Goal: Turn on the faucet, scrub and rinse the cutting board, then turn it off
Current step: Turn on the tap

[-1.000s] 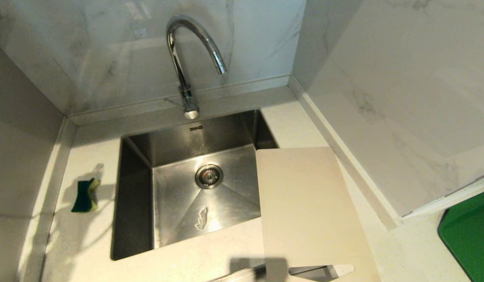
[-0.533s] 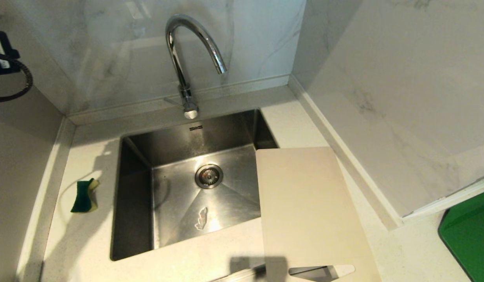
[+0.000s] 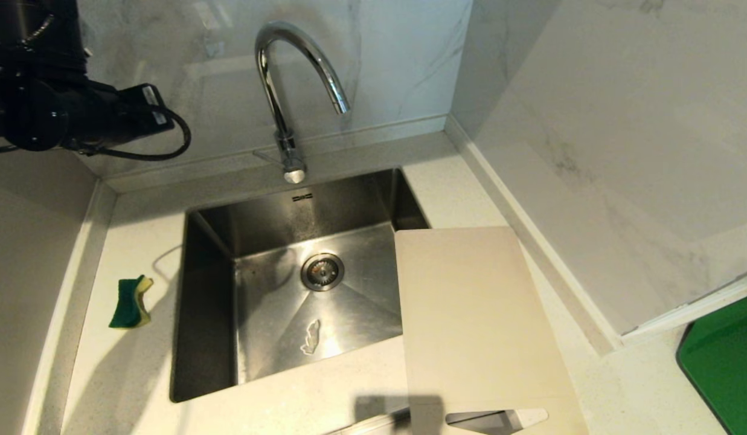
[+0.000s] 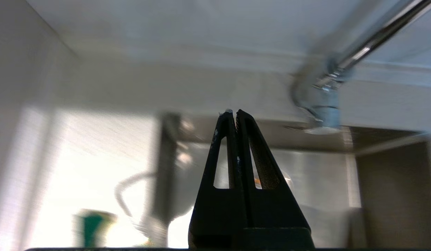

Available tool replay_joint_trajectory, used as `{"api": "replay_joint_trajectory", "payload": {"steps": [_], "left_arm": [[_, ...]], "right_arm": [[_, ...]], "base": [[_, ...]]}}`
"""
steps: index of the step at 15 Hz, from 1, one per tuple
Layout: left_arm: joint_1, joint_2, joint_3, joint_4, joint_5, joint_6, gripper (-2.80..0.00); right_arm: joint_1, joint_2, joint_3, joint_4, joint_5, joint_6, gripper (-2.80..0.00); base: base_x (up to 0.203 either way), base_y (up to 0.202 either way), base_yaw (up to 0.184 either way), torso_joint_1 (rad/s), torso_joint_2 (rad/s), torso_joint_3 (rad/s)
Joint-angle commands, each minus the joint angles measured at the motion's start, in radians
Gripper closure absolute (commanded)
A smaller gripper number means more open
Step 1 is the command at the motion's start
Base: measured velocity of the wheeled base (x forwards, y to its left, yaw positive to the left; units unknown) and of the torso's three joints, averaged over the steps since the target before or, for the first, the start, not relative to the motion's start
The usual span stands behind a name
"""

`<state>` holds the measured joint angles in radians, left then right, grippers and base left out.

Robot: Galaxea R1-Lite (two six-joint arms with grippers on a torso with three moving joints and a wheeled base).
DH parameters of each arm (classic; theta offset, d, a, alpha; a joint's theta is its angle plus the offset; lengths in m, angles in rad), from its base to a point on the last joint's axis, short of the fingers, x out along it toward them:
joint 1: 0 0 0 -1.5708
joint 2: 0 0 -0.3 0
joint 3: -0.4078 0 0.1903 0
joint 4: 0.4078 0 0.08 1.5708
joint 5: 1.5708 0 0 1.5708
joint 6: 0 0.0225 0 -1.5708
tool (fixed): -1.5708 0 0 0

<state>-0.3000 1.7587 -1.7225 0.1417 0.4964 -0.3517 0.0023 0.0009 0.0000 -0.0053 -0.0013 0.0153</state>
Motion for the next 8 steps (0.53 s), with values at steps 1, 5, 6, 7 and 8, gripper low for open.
{"api": "replay_joint_trajectory", "payload": {"steps": [1,5,6,7,8], "left_arm": [[-0.041,0.119,-0.151,0.123,0.007,-0.159,0.00],[-0.074,0.224,-0.245,0.168,-0.004,-0.411,0.00],[-0.081,0.245,-0.244,0.124,-0.007,-0.437,0.00],[-0.101,0.256,-0.244,0.070,-0.009,-0.456,0.00],[-0.109,0.268,-0.244,0.021,-0.013,-0.484,0.00]], "right_arm": [[-0.001,0.001,0.000,-0.001,0.000,0.000,0.00],[0.001,0.000,0.000,-0.001,0.000,0.000,0.00],[0.001,0.001,0.000,-0.001,0.000,0.000,0.00],[0.001,-0.001,0.000,-0.001,0.000,0.000,0.00],[0.001,-0.001,0.000,-0.001,0.000,0.000,0.00]], "base": [[0.000,0.000,0.000,0.000,0.00,0.000],[0.000,0.000,0.000,0.000,0.00,0.000],[0.000,0.000,0.000,0.000,0.00,0.000],[0.000,0.000,0.000,0.000,0.00,0.000],[0.000,0.000,0.000,0.000,0.00,0.000]]}}
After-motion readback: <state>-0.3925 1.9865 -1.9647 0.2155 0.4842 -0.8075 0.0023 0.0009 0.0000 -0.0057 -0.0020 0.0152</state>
